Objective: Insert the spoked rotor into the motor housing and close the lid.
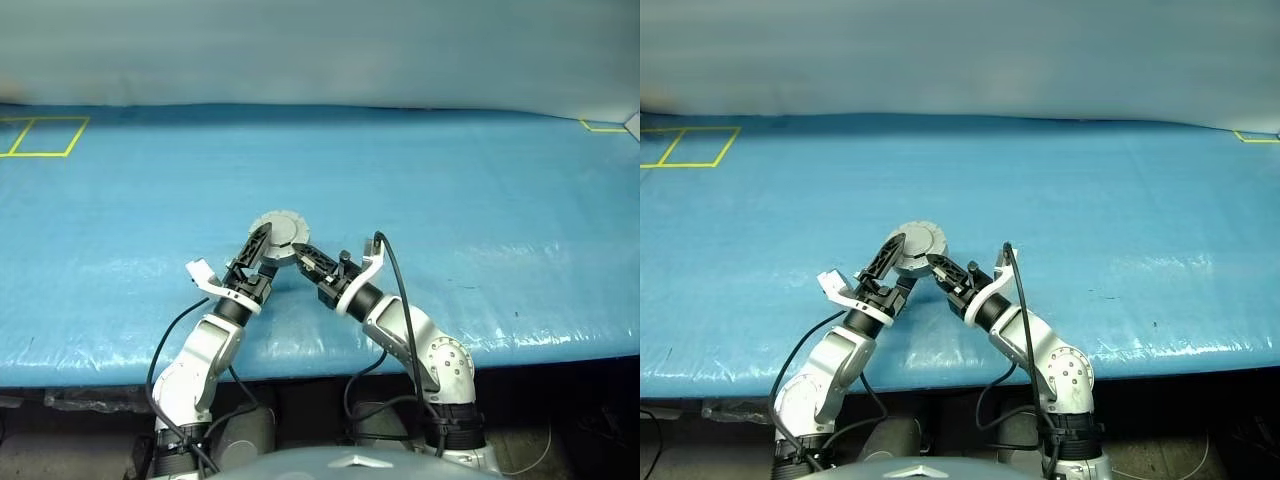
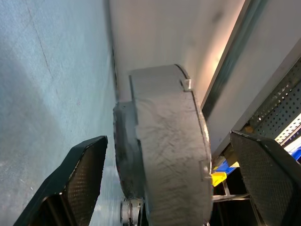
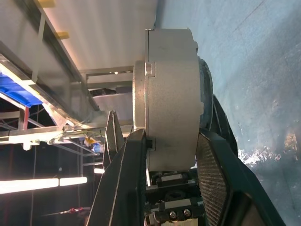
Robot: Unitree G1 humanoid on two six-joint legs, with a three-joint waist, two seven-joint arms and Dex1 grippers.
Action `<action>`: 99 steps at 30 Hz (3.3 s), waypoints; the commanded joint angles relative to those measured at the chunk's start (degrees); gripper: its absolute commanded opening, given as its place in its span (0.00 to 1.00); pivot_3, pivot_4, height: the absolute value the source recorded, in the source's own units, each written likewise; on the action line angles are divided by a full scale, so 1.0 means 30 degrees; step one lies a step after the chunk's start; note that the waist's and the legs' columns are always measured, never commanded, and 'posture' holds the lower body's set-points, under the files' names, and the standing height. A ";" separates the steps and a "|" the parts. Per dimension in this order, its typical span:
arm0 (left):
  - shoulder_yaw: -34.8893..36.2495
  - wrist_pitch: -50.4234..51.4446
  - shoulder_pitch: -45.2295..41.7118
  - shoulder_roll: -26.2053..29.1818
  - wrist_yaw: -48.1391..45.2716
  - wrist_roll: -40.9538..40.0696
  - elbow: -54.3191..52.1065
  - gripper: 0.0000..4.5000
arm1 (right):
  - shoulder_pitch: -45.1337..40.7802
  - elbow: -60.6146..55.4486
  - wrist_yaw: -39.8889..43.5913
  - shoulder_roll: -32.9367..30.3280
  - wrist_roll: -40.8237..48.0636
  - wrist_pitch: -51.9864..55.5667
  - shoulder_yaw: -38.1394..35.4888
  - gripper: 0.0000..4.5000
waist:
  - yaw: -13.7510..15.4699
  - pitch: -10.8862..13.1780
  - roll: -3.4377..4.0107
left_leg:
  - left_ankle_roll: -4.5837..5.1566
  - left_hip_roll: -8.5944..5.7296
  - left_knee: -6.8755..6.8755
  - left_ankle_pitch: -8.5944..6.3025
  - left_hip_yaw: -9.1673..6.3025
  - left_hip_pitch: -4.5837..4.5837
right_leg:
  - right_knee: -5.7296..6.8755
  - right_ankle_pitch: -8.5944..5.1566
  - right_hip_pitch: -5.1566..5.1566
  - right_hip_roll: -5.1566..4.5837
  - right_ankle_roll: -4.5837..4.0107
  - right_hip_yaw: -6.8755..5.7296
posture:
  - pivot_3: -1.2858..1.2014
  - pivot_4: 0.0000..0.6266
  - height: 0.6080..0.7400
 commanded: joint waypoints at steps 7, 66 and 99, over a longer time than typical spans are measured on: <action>-0.0517 0.0547 -0.0356 -0.0929 0.0377 -0.0348 -0.0163 0.55 | -0.0220 -0.2028 0.1470 -0.0118 -0.1482 0.0272 0.0916 0.26 | -0.0007 -0.0001 -0.0001 | 0.0000 0.0002 0.0012 0.0001 0.0000 0.0008 | 0.0004 0.0003 0.0010 0.0002 0.0009 0.0002 | 0.52 0.24 1.00; 0.7431 0.2979 -0.8159 0.4406 -0.0502 1.1688 0.9958 0.99 | 0.2448 -0.3010 1.0625 -0.3935 -2.7280 -0.6351 0.4615 1.00 | -0.0325 -0.0059 -0.0095 | -0.0086 0.0024 0.0003 0.0053 0.0087 0.0273 | 0.0143 0.0156 0.0101 0.0054 0.0073 0.0134 | 0.52 0.24 1.00; -0.3821 -1.2804 0.2850 0.7213 -0.2450 2.9299 -0.1008 0.99 | 0.3891 -0.0278 1.2295 -0.4889 -2.9749 -1.1720 0.2600 1.00 | 0.0349 -0.0101 -0.0113 | -0.0095 0.0052 -0.0023 0.0056 0.0105 0.0210 | 0.0214 -0.0020 -0.0005 -0.0038 0.0017 0.0098 | 0.52 0.24 1.00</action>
